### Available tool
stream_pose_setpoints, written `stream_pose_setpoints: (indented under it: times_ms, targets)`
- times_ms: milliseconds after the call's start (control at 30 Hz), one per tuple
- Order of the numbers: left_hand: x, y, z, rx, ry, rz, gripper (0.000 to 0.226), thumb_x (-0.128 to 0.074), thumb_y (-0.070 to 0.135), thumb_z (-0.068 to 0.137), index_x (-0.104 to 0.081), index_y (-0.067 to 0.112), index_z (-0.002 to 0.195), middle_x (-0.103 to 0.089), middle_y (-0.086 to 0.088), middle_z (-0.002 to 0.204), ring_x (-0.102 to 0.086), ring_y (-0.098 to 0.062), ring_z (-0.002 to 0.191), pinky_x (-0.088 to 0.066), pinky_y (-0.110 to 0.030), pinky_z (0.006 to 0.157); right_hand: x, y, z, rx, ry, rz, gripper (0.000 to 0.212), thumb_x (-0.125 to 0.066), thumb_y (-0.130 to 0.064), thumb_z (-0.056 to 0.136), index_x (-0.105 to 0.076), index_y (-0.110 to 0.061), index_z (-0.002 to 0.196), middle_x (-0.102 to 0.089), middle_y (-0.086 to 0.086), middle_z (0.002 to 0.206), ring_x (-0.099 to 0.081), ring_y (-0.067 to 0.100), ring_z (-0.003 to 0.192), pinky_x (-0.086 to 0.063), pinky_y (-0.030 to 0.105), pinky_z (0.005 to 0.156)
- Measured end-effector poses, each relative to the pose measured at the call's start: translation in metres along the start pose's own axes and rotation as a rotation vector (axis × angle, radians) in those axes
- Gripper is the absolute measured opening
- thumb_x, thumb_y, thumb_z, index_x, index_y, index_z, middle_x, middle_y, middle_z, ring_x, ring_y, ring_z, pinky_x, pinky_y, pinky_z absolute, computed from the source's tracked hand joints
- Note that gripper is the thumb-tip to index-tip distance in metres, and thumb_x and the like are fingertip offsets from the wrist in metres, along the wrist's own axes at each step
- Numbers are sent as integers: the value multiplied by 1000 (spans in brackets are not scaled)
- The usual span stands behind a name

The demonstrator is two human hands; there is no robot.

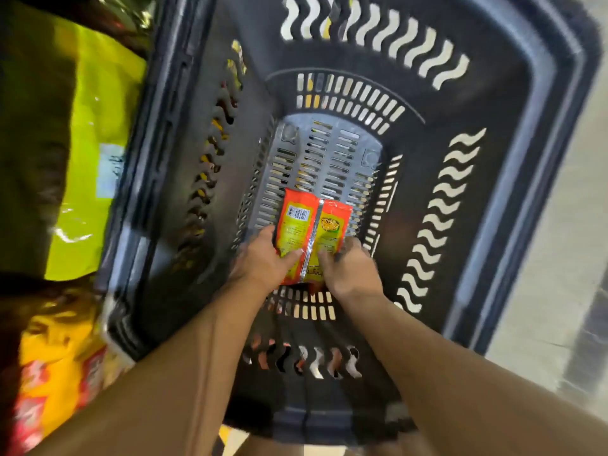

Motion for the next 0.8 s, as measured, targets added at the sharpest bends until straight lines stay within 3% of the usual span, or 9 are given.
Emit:
stream_pose_setpoints:
  times_ms: [133, 233, 367, 600, 733, 800]
  targets:
    - [38, 23, -66, -74, 45, 338, 61, -59, 55, 101, -46, 26, 153, -55, -8, 151, -47, -34, 141, -39, -46, 116, 48, -34, -70, 208, -27, -559, 66, -43, -53, 107, -35, -8, 155, -45, 16, 154, -42, 37, 142, -39, 50, 113]
    - [72, 41, -135, -147, 90, 463, 52, -52, 53, 103, -52, 27, 148, -58, -3, 149, -49, -31, 139, -39, -46, 117, 88, -60, -140, 315, -42, -757, 65, -43, -52, 107, -35, -8, 154, -44, 17, 155, -41, 38, 141, -38, 51, 113]
    - [121, 61, -242, -207, 183, 541, 43, -55, 52, 99, -61, 27, 134, -66, -1, 136, -58, -28, 129, -45, -45, 110, 146, -83, -240, 410, 2, -859, 62, -45, -46, 106, -35, -9, 155, -44, 17, 155, -43, 39, 140, -38, 53, 113]
    - [203, 87, -432, -228, 335, 451, 44, -60, 47, 97, -66, 21, 132, -70, -5, 133, -62, -30, 127, -48, -43, 107, 250, -124, -406, 563, 140, -860, 61, -55, -48, 100, -45, -10, 147, -53, 15, 148, -47, 37, 139, -43, 50, 113]
    - [229, 94, -518, -151, 441, 478, 55, -51, 53, 103, -54, 20, 146, -62, -6, 144, -56, -30, 134, -44, -44, 108, 305, -141, -483, 700, 254, -845, 62, -49, -55, 103, -46, -10, 144, -54, 17, 146, -50, 40, 135, -45, 51, 106]
    - [233, 97, -559, -102, 511, 459, 53, -48, 54, 105, -53, 19, 144, -60, -7, 143, -53, -31, 135, -44, -44, 109, 323, -146, -518, 786, 277, -888, 62, -45, -55, 104, -43, -10, 147, -52, 17, 148, -48, 41, 136, -44, 51, 106]
Point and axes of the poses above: each hand's wrist, its own z-axis towards the middle knuckle, its own x-axis out of the back of the hand, y = z × x, the point moved 4 cm from there along z, towards the middle knuckle
